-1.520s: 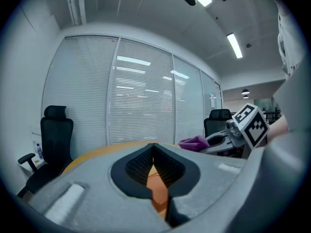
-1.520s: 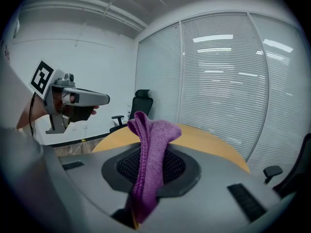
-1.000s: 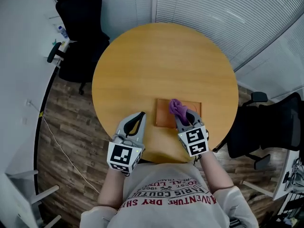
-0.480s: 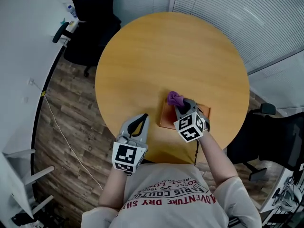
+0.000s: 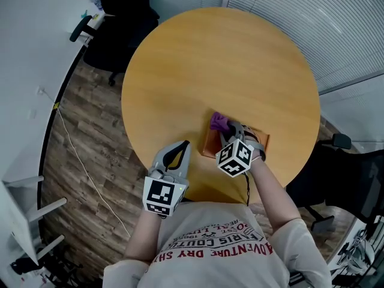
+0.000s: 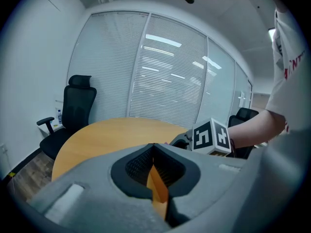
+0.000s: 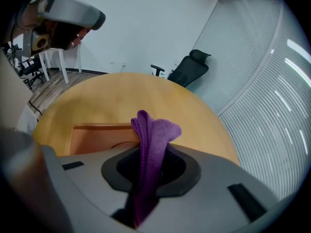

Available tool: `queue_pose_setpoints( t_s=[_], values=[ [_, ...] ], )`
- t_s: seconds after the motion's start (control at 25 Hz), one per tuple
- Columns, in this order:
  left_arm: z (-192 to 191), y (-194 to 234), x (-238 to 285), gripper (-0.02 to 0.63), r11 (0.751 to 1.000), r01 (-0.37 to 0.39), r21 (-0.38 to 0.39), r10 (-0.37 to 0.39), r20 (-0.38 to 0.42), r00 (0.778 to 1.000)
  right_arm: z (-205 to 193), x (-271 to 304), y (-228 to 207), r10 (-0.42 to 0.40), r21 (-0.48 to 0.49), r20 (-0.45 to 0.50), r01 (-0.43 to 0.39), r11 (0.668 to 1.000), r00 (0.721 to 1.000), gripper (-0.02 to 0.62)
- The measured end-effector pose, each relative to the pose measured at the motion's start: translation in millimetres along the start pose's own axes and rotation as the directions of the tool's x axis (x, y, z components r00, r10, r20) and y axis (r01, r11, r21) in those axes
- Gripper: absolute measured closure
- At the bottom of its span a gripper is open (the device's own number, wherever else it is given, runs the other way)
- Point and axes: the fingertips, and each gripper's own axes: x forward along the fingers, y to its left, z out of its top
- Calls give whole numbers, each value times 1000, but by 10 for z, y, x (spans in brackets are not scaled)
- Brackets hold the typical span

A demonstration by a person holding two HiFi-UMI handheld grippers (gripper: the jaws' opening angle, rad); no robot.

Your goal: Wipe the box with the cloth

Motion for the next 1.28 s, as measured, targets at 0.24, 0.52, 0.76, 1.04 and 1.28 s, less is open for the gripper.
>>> queue_pose_setpoints(
  t_s=[0.24,0.52,0.76,1.04,1.28],
  values=[
    [-14,-39,-69,597,1000,12,4,-12,-8,1000,1,0,99,-5,-43,-29,4,999,1000,517],
    [9,-21,-193,597,1000,8,12,-8,10,1000,-26,-67,261,24,-72,-53,-28,997,998,517],
    [48,61,-299,597,1000,0,12,-1,24,1000,-32,-152,430,67,-47,-59,-70,996,996,517],
    [33,87,-433,597,999,15,33,-16,32,999,-59,-265,660,90,-34,-78,-93,995,993,517],
    [-26,128,-610,597,999,25,41,-26,26,999,-79,-385,824,53,-72,-103,-61,996,993,517]
  ],
)
